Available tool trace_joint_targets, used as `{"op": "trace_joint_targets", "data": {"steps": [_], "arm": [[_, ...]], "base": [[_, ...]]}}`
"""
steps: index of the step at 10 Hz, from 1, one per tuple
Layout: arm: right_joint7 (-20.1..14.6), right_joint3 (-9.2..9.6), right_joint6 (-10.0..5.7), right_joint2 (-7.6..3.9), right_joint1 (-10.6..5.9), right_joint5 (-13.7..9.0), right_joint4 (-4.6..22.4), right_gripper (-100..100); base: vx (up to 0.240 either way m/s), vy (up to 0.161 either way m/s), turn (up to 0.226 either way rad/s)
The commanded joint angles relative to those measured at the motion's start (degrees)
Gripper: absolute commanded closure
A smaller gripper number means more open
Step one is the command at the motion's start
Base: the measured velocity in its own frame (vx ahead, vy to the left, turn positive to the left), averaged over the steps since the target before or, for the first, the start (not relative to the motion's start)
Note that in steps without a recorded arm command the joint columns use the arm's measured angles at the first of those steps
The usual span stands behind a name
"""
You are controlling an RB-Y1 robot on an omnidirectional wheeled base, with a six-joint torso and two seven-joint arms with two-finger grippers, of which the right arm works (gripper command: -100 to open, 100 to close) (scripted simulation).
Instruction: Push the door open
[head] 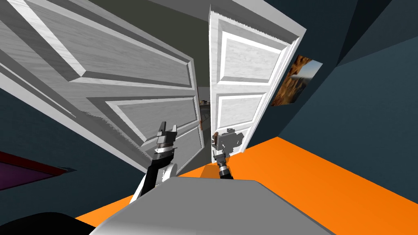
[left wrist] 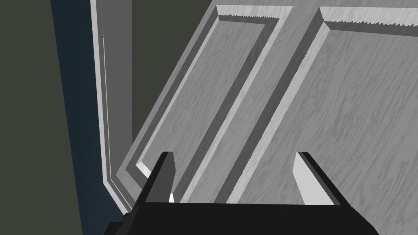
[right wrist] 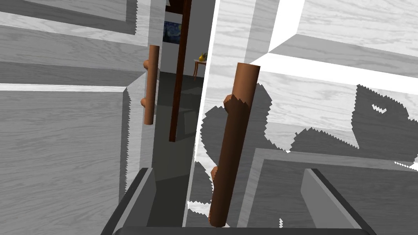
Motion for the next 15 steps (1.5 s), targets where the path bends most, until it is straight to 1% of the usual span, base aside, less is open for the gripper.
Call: {"op": "trace_joint_targets", "data": {"steps": [1, 3, 5, 6, 8, 9, 10, 15], "arm": [[-1.7, 1.39, -0.4, -0.19, -0.28, -1.2, 1.6, -100], [-3.1, 2.55, -0.93, -0.1, -0.83, -2.1, 3.5, -100], [-5.5, 4.52, -1.83, 0.09, -1.76, -3.7, 6.8, -100], [-5.9, 4.88, -2.0, 0.13, -1.93, -4.0, 7.4, -100], [-7.6, 6.28, -2.63, 0.31, -2.59, -5.1, 9.7, -100], [-8.0, 6.64, -2.79, 0.37, -2.76, -5.4, 10.3, -100], [-7.5, 6.07, -2.42, 0.37, -3.0, -5.3, 9.5, -100], [-8.5, 5.46, -3.33, 0.07, -3.68, -5.6, 11.1, -100]], "base": [[0.063, -0.127, 0.106], [0.063, -0.106, 0.056], [0.069, -0.106, 0.097], [0.059, -0.106, 0.071], [0.044, -0.08, 0.071], [0.045, -0.08, 0.053], [0.017, -0.035, 0.012], [0.184, 0.046, 0.031]]}}
